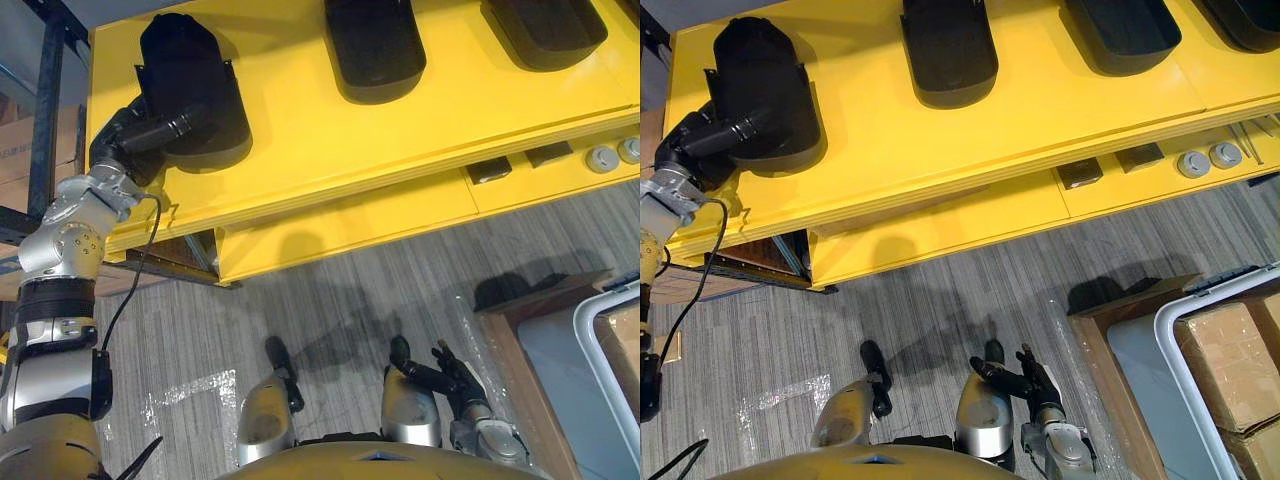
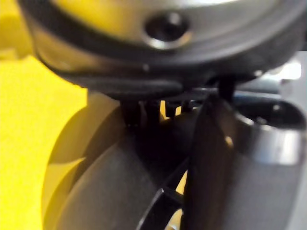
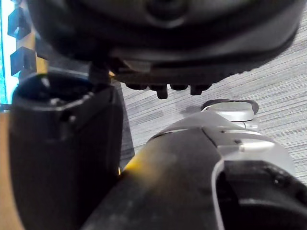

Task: Walk over and take three plastic housings, then place them on the shelf

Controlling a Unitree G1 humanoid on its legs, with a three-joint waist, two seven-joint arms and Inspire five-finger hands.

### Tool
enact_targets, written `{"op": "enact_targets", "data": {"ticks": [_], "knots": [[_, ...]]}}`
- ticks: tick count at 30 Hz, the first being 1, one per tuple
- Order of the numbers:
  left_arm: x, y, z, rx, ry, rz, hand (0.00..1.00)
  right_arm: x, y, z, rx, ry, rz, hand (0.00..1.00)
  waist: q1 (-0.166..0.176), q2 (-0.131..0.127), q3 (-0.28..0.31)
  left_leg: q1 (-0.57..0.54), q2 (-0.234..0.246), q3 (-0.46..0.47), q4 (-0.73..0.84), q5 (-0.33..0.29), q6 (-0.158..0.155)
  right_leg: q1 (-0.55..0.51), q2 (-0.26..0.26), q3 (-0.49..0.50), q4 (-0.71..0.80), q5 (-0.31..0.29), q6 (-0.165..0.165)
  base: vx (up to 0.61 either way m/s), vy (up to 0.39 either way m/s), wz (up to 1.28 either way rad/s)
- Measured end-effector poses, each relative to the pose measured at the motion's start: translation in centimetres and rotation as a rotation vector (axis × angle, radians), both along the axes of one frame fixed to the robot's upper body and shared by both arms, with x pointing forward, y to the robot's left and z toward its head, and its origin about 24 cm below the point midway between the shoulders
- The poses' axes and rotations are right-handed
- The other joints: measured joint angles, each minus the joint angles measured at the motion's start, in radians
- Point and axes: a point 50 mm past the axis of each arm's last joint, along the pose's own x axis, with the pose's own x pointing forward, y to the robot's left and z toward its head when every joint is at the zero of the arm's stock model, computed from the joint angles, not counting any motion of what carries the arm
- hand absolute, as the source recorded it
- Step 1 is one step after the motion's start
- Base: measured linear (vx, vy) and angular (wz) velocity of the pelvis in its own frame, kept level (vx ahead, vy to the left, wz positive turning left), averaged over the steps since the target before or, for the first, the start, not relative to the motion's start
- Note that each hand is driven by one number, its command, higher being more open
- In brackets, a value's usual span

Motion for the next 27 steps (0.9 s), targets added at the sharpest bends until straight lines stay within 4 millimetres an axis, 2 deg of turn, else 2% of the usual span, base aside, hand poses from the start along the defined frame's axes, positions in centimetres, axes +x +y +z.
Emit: {"op": "enact_targets", "data": {"ticks": [2, 3, 6, 10, 13, 19, 23, 26, 27], "knots": [[0.2, 0.5, 0.6, 0.167, 0.01, 0.122, 1.0, 0.0, 0.0, 0.0, -0.001, -0.002, -0.005, 1.0, -0.008, -0.001, -0.001, 0.003, 0.001, 0.0, -0.009, 0.005, -0.001, 0.0, 0.002, 0.0, -0.002, 0.002, -0.001, -0.01, -0.001, -0.03], [0.3, 1.4, 1.3, 0.312, 0.027, 0.254, 1.0, 0.1, 0.2, 0.0, 0.011, -0.009, -0.026, 1.0, -0.02, -0.002, -0.001, 0.009, 0.004, 0.005, -0.022, 0.013, -0.002, 0.001, 0.009, 0.004, -0.013, 0.01, -0.001, -0.01, -0.001, -0.1], [0.7, 2.1, 2.3, 0.514, 0.066, 0.392, 1.0, -0.2, 0.5, -0.2, 0.039, -0.006, -0.072, 1.0, -0.034, -0.011, -0.001, 0.02, 0.011, 0.016, -0.03, 0.016, -0.005, 0.003, 0.018, 0.013, -0.019, 0.016, -0.003, 0.01, -0.001, -0.12], [1.6, 1.5, 3.4, 0.707, 0.143, 0.482, 1.0, -0.4, 0.4, -0.3, 0.043, -0.003, -0.079, 1.0, -0.05, -0.029, -0.006, 0.059, 0.018, 0.03, -0.031, 0.016, -0.009, 0.027, 0.029, 0.026, -0.02, 0.021, -0.01, 0.02, -0.008, -0.13], [1.6, 1.9, 3.0, 0.721, 0.203, 0.551, 1.0, -0.3, 0.4, -0.2, 0.046, -0.023, -0.084, 1.0, -0.075, -0.035, -0.011, 0.086, 0.019, 0.039, -0.036, 0.012, -0.013, 0.053, 0.032, 0.035, -0.038, 0.021, -0.01, 0.0, -0.002, -0.14], [1.7, 2.1, 2.0, 0.712, 0.224, 0.626, 1.0, -1.2, 0.4, -0.6, 0.035, -0.015, -0.169, 1.0, -0.1, -0.042, -0.049, 0.124, 0.016, 0.057, -0.074, 0.019, -0.013, 0.088, 0.039, 0.042, -0.088, 0.038, -0.006, 0.0, 0.011, -0.08], [1.9, -0.2, 3.7, 0.627, -0.04, 0.617, 1.0, -2.1, 0.1, -0.7, 0.0, -0.035, -0.311, 1.0, -0.094, -0.049, -0.095, 0.149, 0.012, 0.056, -0.102, 0.025, -0.013, 0.115, 0.042, 0.038, -0.116, 0.05, -0.006, 0.05, 0.01, 0.01], [0.2, -3.6, 5.2, 0.583, -0.313, 0.544, 1.0, -1.4, -0.5, 0.5, -0.042, -0.138, -0.428, 1.0, -0.093, -0.042, -0.151, 0.163, 0.011, 0.054, -0.109, 0.025, -0.013, 0.138, 0.042, 0.037, -0.135, 0.062, -0.006, 0.07, 0.008, 0.03], [-0.2, -4.2, 5.4, 0.565, -0.36, 0.53, 1.0, -1.1, -0.6, 1.0, -0.047, -0.171, -0.448, 1.0, -0.091, -0.04, -0.154, 0.169, 0.011, 0.054, -0.109, 0.025, -0.013, 0.147, 0.042, 0.036, -0.141, 0.066, -0.005, 0.04, 0.004, 0.01]]}}
